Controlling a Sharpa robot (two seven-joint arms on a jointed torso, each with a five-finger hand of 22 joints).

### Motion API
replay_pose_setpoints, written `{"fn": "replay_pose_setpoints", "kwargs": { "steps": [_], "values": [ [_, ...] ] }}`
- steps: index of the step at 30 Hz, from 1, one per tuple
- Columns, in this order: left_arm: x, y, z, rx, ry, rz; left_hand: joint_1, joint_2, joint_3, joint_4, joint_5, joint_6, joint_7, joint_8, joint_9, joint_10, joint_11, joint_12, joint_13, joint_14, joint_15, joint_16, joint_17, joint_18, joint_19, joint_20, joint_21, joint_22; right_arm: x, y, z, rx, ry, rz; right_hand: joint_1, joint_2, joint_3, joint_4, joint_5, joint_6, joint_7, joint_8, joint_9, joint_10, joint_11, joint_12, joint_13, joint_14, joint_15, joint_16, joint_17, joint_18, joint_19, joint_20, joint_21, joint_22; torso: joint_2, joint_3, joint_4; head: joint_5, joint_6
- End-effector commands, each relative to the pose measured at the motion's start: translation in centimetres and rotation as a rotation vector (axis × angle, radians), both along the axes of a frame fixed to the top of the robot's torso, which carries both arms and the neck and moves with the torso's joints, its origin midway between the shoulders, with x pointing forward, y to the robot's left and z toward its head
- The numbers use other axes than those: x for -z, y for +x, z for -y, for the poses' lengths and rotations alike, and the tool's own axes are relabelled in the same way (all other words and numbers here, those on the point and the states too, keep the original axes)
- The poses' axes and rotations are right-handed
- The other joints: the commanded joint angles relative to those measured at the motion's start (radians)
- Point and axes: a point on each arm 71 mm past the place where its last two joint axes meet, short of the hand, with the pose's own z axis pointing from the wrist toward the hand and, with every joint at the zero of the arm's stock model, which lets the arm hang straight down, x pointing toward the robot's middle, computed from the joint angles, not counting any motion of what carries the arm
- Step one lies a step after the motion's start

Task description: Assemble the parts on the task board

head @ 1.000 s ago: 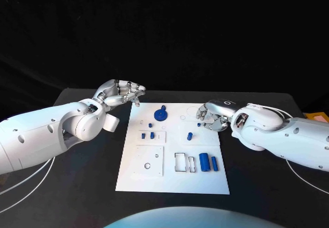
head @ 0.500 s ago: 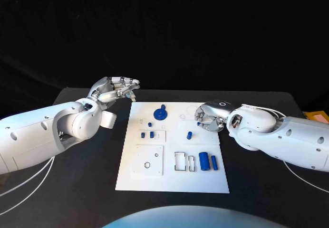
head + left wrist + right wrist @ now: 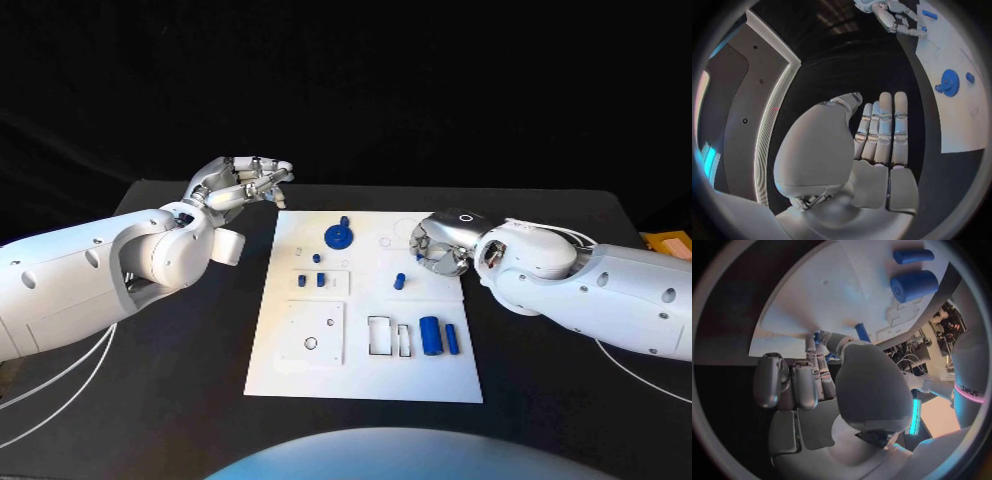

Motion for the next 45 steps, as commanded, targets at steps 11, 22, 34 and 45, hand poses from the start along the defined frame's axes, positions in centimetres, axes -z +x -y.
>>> {"fn": "replay_pose_setpoints", "kwargs": {
  "steps": [11,22,34,45],
  "values": [
    [0.0,0.0,0.0,-0.002,-0.005,-0.015,-0.008,-0.003,0.011,-0.005,0.001,-0.012,0.007,-0.011,-0.002,-0.005,0.01,-0.01,-0.001,-0.001,0.003,-0.01,0.001,0.012,0.006,0.0,-0.007,-0.002,1.2,-0.5,-0.2,0.013,-0.083,0.012,0.041,0.048,0.037,-0.066,-0.033,0.045,-0.005,0.012,0.013,0.048,-0.009,0.004,0.011,0.039,-0.015,0.015,0.014,-0.022,0.033,-0.011,0.064,0.143,0.0,-0.0002,-0.0002,-0.004,-0.004],
    [0.1,0.0,0.1,0.011,-0.003,-0.029,-0.012,-0.01,0.019,-0.019,0.002,-0.022,0.013,-0.017,-0.003,-0.018,0.016,-0.023,-0.001,-0.011,0.008,-0.02,0.0,0.012,0.001,0.003,-0.012,-0.004,0.8,-1.1,-0.5,0.001,-0.041,0.065,0.021,0.057,0.06,-0.074,-0.021,0.052,-0.004,0.009,0.018,0.06,-0.008,-0.011,0.012,0.038,-0.015,0.01,0.002,-0.03,0.051,-0.012,0.103,0.166,-0.001,-0.0008,0.0002,-0.006,-0.006],
    [0.2,0.2,0.0,0.008,0.001,-0.034,-0.017,-0.012,0.023,-0.027,0.002,-0.038,0.018,-0.026,-0.005,-0.027,0.02,-0.029,0.0,-0.013,0.011,-0.024,0.0,0.012,-0.001,0.006,-0.016,-0.005,-0.4,-1.6,-0.8,-0.008,0.031,0.12,0.011,0.056,0.06,-0.073,-0.021,0.056,-0.005,0.01,0.021,0.064,-0.009,-0.015,0.012,0.037,-0.015,0.007,-0.004,-0.034,0.058,-0.012,0.119,0.174,-0.002,-0.0012,0.0007,-0.001,-0.001],
    [0.3,0.3,-0.1,0.011,0.002,-0.037,-0.019,-0.013,0.023,-0.028,0.002,-0.04,0.018,-0.027,-0.006,-0.029,0.021,-0.029,0.0,-0.014,0.012,-0.025,0.0,0.012,-0.002,0.006,-0.017,-0.005,-2.9,-2.5,-1.7,-0.03,0.113,0.136,-0.001,0.053,0.058,-0.071,-0.018,0.056,-0.006,0.01,0.023,0.066,-0.01,-0.02,0.012,0.038,-0.016,0.009,-0.002,-0.038,0.068,-0.012,0.139,0.185,0.0,-0.0025,0.0004,0.015,0.0]
  ]
}}
